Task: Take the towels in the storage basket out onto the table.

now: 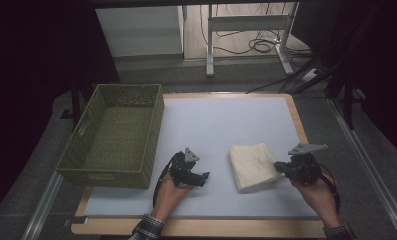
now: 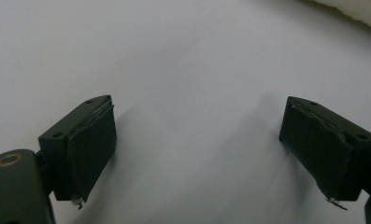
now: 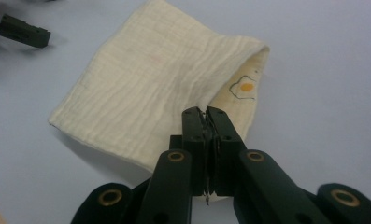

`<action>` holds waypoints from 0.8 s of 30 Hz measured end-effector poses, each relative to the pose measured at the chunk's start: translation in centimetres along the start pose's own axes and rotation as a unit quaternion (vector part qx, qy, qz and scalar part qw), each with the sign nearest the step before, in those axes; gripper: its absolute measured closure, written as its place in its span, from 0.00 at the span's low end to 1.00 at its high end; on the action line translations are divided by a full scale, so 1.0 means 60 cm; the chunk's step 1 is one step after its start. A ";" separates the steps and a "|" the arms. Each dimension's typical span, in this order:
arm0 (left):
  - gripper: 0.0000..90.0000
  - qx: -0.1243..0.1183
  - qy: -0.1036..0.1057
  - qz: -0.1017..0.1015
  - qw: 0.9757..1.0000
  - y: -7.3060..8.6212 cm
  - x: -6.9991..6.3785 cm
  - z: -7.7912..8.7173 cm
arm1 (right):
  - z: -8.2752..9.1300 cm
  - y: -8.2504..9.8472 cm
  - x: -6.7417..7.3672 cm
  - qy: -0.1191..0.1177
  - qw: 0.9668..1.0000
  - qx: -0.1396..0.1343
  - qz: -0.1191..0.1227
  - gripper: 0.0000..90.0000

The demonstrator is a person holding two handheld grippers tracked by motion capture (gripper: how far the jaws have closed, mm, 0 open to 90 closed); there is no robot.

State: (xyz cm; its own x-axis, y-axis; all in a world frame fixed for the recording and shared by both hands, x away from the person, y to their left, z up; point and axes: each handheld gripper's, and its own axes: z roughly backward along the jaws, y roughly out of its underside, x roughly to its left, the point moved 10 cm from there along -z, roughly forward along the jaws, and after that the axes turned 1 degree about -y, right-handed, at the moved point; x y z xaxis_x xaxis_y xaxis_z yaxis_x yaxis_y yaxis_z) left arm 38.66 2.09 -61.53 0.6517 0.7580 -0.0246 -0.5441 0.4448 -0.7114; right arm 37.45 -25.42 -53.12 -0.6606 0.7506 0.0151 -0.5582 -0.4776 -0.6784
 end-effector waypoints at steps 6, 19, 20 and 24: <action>0.13 -0.001 0.000 0.000 1.000 0.000 0.000 0.000 | 0.000 0.016 -0.022 0.008 1.000 0.012 -0.012 0.96; 0.13 -0.001 0.000 0.000 1.000 0.000 0.000 0.000 | -0.055 0.074 -0.050 0.021 0.998 0.050 -0.044 0.66; 0.13 -0.001 0.000 0.000 1.000 0.000 0.000 0.000 | -0.055 0.075 -0.049 0.021 0.998 0.043 -0.046 0.67; 0.13 -0.001 0.000 0.000 1.000 0.000 0.000 0.000 | -0.050 0.081 -0.044 0.020 0.997 0.037 -0.063 0.85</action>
State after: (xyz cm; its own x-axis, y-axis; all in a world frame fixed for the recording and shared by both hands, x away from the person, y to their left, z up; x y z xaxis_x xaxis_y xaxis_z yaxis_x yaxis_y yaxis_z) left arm 38.67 2.08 -61.53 0.6514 0.7584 -0.0239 -0.5429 0.4438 -0.7130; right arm 37.99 -28.33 -58.67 -0.5641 0.8231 0.0664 -0.6711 -0.4101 -0.6177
